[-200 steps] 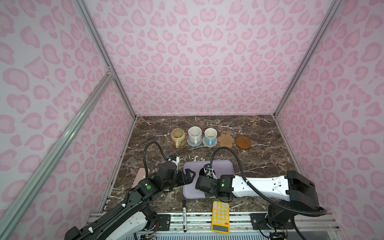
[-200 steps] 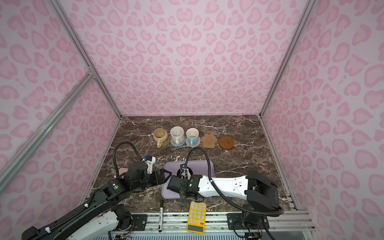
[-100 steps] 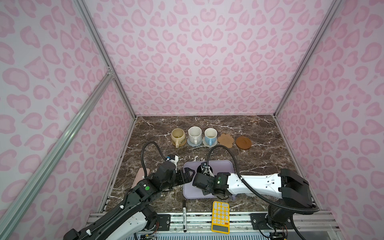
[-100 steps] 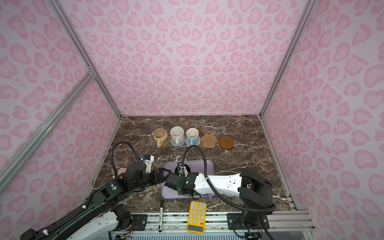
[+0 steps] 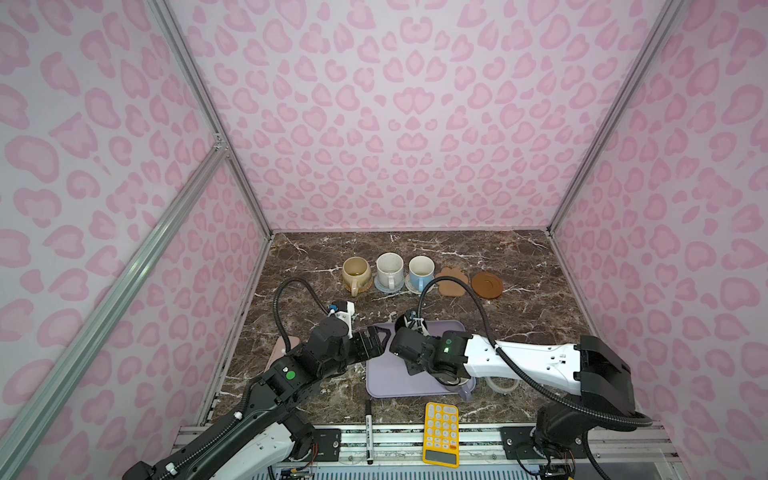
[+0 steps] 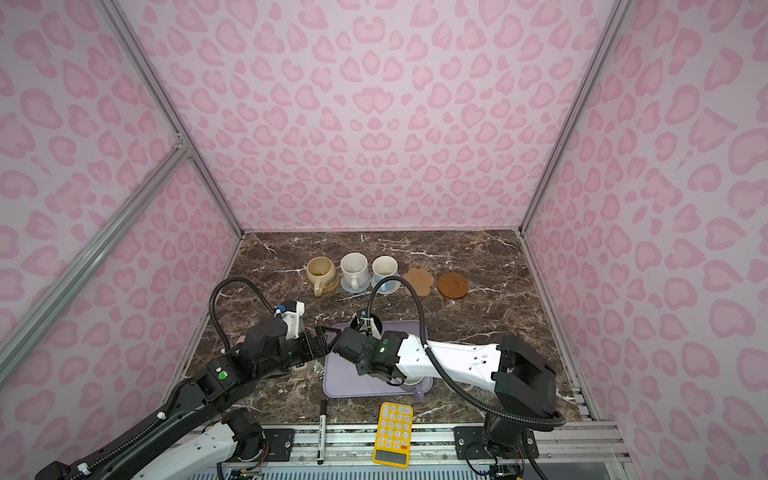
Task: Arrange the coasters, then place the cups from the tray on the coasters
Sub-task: 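Carry the black mug with the right gripper toward the cork paw-shaped coaster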
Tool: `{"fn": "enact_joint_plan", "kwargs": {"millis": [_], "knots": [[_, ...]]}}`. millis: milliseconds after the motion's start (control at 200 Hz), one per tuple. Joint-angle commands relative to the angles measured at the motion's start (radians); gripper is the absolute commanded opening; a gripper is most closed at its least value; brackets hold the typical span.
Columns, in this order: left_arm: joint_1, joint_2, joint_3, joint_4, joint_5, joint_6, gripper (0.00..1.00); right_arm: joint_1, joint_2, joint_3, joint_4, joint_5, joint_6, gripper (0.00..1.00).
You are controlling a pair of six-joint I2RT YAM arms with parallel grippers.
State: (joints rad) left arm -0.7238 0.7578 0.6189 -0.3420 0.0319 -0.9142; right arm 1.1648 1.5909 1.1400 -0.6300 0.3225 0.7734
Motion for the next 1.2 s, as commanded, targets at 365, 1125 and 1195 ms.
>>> {"fn": "enact_joint_plan", "kwargs": {"millis": [365,1125,1195], "knots": [[-0.007,0.309,0.271,0.197,-0.019,0.026,0.96,-0.299,-0.176,-0.057,0.101,-0.017,-0.163,0.0],[-0.031,0.813,0.589,0.385,-0.101,-0.128,0.97,-0.673,0.178,0.166,0.195,-0.157,-0.309,0.0],[-0.029,0.81,0.58,0.39,-0.125,-0.14,0.97,-0.674,0.203,0.18,0.2,-0.16,-0.307,0.0]]}}
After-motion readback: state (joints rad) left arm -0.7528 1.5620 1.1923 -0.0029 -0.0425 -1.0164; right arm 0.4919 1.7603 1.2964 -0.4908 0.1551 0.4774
